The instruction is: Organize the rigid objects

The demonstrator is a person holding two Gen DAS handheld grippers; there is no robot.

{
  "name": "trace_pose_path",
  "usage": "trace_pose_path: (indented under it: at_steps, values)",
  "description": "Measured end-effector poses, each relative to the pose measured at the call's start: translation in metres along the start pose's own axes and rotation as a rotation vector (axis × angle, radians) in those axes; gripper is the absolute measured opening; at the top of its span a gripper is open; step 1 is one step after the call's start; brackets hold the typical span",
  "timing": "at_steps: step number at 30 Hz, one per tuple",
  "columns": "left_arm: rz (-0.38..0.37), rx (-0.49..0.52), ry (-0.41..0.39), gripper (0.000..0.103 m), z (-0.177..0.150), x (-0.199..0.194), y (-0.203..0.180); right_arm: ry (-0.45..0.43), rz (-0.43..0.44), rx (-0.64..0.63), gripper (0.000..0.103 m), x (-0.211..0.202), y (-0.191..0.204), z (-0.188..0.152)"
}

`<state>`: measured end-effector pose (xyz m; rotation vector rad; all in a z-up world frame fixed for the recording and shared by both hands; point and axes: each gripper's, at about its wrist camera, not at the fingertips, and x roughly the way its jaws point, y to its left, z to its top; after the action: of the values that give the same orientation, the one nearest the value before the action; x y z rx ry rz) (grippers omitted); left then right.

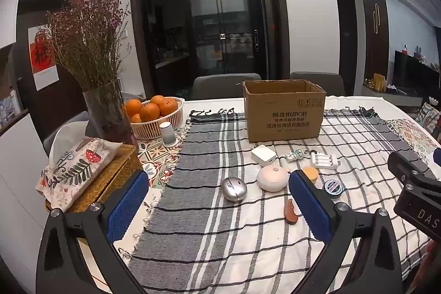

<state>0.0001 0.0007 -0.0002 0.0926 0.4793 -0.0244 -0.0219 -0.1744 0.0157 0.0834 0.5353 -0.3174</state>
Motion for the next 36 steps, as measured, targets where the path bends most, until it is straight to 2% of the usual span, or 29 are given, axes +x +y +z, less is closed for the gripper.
trace_pose_path:
  at_steps: [4,5,19,36]
  values:
    - [-0.007,-0.005,0.002,0.103,-0.002,-0.002,0.003,0.008,0.004,0.006,0.103,0.001,-0.001,0.000]
    - [-0.017,-0.012,0.037,0.103,-0.001,0.001,0.002,0.007,0.005,0.006,0.103,0.001,-0.001,0.000]
    - [-0.016,-0.002,-0.023,0.103,0.004,-0.004,0.000,0.003,0.019,0.014,0.103,0.001,-0.001,-0.001]
    - [-0.025,-0.010,-0.029,0.103,0.005,-0.006,0.000,-0.002,0.025,0.016,0.103,0.000,-0.002,0.001]
